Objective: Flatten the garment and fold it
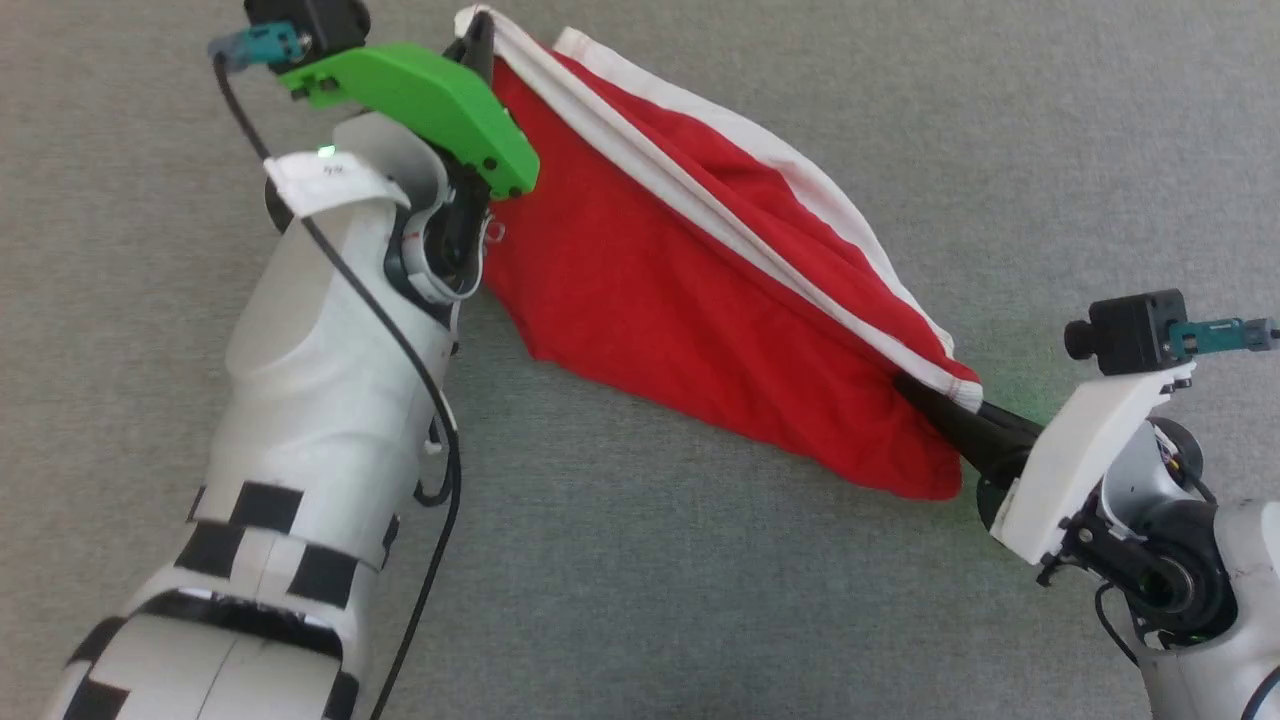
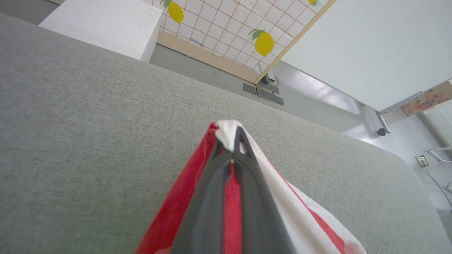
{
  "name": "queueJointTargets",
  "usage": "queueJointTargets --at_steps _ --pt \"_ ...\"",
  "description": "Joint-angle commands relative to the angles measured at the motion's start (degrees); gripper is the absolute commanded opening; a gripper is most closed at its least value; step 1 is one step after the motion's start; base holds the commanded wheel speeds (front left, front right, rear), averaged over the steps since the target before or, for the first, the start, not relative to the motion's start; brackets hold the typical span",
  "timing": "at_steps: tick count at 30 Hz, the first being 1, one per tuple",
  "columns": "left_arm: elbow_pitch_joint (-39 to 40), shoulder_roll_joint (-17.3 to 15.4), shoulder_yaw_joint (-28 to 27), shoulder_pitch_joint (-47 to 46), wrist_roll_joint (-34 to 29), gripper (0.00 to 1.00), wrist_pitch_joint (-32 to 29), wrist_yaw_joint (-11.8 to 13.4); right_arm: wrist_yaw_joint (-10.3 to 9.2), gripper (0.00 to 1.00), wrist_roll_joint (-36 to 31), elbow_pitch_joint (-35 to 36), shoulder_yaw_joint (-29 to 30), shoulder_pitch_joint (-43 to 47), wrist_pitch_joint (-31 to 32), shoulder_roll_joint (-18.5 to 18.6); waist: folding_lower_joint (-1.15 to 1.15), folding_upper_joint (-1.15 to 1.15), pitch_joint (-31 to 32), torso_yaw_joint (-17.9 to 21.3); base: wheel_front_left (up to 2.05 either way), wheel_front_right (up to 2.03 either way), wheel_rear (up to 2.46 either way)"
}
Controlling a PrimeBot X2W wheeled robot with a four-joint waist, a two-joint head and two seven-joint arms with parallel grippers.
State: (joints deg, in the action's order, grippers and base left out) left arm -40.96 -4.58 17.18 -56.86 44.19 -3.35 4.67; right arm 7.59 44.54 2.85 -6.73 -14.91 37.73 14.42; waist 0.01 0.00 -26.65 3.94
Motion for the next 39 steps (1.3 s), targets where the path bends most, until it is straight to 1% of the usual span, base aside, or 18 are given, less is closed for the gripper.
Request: queueJointTargets --at_steps 1,6,14,15,16,17,24,30,35,37,39 --pt "-1.15 0.22 0.31 -2.05 -0.77 0.0 0.57 -0.62 -0.1 0.0 0.6 -0.49 -0.56 -0.88 -0.47 0.26 -0.01 0.0 -3.29 2.88 0.0 0.0 0.0" --pt "-5.63 0.63 1.54 -5.11 -1.14 0.0 1.02 -1.61 -0.1 0.0 1.46 -1.27 -2.69 -1.64 -1.33 0.28 -0.01 0.0 -4.8 4.33 0.0 0.0 0.0" --pt "-11.37 0.9 2.56 -7.45 -1.06 0.0 1.57 -2.98 -0.1 0.0 2.63 -2.55 -4.96 -2.22 -2.42 0.63 -0.01 0.0 -5.78 5.66 0.0 0.0 0.0" --pt "-11.91 0.93 2.59 -7.62 -0.97 0.0 1.66 -3.13 -0.1 0.03 2.76 -2.68 -5.0 -2.23 -2.58 0.62 -0.01 0.0 -5.8 5.71 0.0 0.0 0.0" --pt "-12.48 0.97 2.52 -7.82 -0.78 0.32 1.93 -3.3 -0.1 0.49 2.88 -2.8 -5.02 -2.25 -2.81 0.58 -0.01 0.0 -5.8 5.74 0.0 0.0 0.0" --pt "-13.79 1.08 2.62 -8.33 -0.57 1.0 2.83 -3.77 -0.1 1.0 2.84 -3.01 -4.94 -2.13 -3.27 0.62 -0.01 0.0 -5.56 5.65 0.0 0.0 0.0" --pt "-16.22 1.21 4.66 -9.36 -1.69 1.0 4.36 -5.67 -0.1 1.0 2.6 -1.77 -2.43 0.3 -5.16 0.47 -0.01 0.0 -2.36 4.56 0.0 0.0 0.0" --pt "-17.89 -0.1 8.06 -8.87 -5.14 1.0 5.99 -6.17 -0.1 1.0 0.75 0.32 1.17 4.59 -5.12 -0.63 -0.01 0.0 1.95 3.64 0.0 0.0 0.0" --pt "-17.12 -1.16 8.57 -7.07 -5.85 1.0 9.93 -6.98 -0.1 1.0 -0.74 2.7 3.62 8.11 -3.93 -2.52 -0.01 0.0 5.16 3.16 0.0 0.0 0.0" --pt "-15.86 -1.89 8.34 -5.57 -5.96 1.0 12.73 -7.0 -0.1 1.0 -2.13 4.07 5.01 9.73 -4.19 -3.22 -0.01 0.0 6.46 2.81 0.0 0.0 0.0" --pt "-14.23 -3.0 8.92 -3.78 -7.05 1.0 14.8 -6.65 -0.1 1.0 -4.96 5.71 5.74 11.34 -4.33 -3.05 -0.01 0.0 7.56 2.35 0.0 0.0 0.0"
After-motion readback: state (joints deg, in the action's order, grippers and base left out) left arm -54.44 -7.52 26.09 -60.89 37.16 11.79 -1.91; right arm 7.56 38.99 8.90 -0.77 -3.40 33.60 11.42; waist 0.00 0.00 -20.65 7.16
